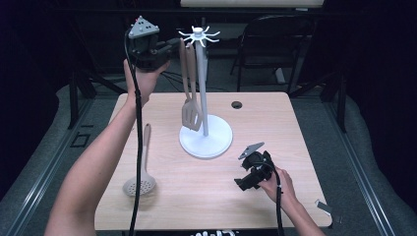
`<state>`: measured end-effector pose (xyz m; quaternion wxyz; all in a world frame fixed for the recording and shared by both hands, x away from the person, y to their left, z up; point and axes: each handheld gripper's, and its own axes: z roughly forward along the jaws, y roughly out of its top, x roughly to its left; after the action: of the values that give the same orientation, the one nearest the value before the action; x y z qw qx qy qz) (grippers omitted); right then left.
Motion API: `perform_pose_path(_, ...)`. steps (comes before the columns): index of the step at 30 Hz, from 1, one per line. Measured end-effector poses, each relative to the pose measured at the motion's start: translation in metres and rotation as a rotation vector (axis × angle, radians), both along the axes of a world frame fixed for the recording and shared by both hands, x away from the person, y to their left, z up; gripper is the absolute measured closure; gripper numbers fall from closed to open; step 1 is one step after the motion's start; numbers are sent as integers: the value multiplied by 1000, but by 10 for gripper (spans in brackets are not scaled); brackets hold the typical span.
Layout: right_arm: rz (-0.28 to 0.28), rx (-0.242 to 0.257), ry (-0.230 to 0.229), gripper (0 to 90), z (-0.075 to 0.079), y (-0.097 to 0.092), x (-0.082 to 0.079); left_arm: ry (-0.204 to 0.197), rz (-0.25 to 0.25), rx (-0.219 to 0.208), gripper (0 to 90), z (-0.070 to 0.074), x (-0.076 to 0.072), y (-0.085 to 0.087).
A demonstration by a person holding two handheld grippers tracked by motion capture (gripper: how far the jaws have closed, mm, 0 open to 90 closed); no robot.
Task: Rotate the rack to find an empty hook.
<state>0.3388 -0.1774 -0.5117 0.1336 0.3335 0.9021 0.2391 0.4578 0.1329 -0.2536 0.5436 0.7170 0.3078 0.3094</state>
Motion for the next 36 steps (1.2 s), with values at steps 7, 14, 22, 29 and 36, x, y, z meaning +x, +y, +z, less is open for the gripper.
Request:
perform_pose_path(7,4,-10,0,50,1,0,0,9,10,-10,900,1,4,1)
perform_pose_path(14,14,-38,8,52,3,-1,0,-16,-35,-35,900,1,-13,3)
perform_pose_path(22,14,-44,6,53,4,0,0,-39,-80,-16,900,4,-27,-4)
perform_pose_path(29,15,-44,5,54,3,-1,0,-36,-80,5,900,5,-27,-7)
perform_pose_path(36,13,-43,5,54,3,0,0,-31,-61,20,900,3,-22,-7)
